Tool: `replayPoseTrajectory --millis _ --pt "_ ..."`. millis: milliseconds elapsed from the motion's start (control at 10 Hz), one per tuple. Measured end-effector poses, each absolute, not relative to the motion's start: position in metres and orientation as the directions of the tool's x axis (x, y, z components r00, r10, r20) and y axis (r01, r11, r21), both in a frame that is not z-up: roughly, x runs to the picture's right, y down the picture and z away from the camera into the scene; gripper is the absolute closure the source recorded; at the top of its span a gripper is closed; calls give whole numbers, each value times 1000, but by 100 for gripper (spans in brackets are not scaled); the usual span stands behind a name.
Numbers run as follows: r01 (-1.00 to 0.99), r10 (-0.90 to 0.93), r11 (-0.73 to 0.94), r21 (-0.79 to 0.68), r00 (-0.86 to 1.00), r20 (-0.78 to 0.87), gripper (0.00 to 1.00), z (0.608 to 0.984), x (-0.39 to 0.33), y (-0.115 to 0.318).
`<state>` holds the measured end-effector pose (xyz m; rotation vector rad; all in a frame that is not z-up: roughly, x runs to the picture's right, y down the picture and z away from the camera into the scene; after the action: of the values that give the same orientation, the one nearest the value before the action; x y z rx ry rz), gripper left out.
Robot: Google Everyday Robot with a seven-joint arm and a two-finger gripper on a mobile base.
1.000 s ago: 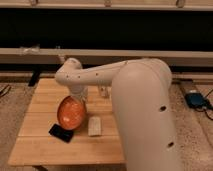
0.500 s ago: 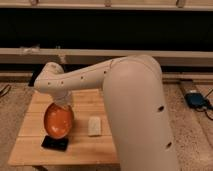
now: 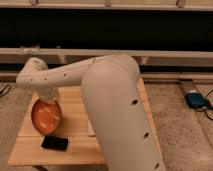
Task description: Drag the ceramic bowl in a circle
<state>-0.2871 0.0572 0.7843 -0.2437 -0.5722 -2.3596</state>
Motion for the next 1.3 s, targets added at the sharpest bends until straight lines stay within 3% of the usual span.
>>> replayPoseTrajectory --millis 600,1300 --pt "661 -587 -690 294 -749 307 100 825 -356 16" --pt "782 -678 -590 200 -615 403 100 897 -327 -44"
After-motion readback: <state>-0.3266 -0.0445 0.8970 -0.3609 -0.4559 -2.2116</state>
